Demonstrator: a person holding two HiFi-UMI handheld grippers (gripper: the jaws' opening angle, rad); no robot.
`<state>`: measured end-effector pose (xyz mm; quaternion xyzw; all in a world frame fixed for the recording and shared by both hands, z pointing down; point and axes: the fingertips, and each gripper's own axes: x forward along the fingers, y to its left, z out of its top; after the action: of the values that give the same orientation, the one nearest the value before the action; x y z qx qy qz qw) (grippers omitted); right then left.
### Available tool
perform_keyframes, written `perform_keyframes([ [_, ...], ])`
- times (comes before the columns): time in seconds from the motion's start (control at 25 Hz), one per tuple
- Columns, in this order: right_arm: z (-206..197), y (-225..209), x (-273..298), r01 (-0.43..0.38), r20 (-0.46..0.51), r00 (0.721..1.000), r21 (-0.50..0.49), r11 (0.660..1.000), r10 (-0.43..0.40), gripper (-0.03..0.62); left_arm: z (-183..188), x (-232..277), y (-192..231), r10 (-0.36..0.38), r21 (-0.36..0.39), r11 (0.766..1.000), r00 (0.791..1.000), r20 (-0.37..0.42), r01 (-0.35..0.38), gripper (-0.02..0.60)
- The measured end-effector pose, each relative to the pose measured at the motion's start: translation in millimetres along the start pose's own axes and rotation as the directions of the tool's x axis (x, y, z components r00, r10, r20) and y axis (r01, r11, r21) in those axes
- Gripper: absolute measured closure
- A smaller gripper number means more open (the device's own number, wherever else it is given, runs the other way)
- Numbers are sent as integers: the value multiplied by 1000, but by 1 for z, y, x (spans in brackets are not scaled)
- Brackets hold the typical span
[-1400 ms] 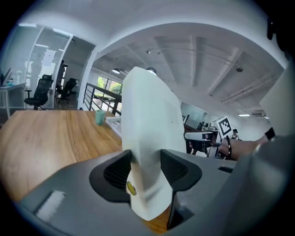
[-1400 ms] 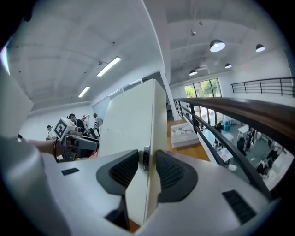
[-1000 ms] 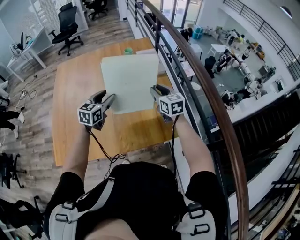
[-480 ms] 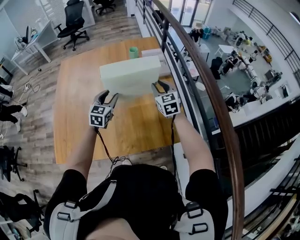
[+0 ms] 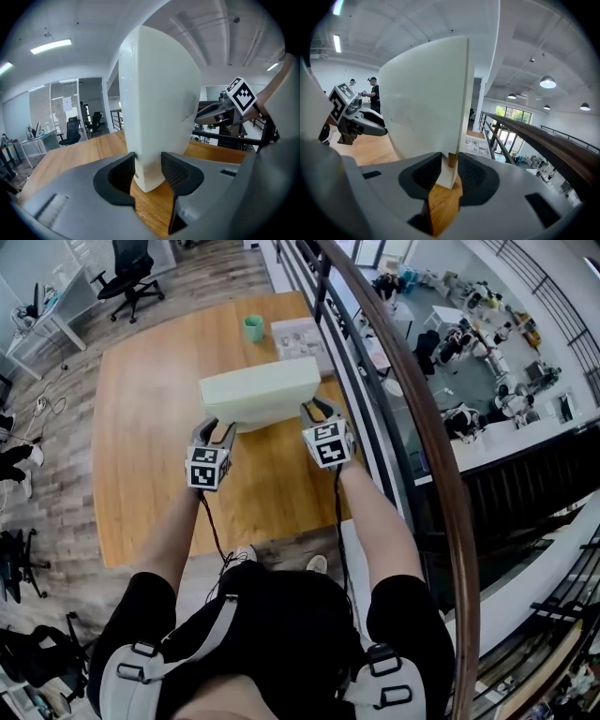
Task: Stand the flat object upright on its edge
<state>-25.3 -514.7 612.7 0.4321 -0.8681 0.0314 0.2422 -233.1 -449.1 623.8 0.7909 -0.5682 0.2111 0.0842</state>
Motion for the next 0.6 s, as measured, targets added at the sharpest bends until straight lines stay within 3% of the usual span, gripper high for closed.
perform_keyframes([
  [0.6, -10, -10, 18, 12, -12, 1000, 84, 996, -11, 480, -1, 36, 12, -18, -34, 999, 998, -59, 16, 403],
])
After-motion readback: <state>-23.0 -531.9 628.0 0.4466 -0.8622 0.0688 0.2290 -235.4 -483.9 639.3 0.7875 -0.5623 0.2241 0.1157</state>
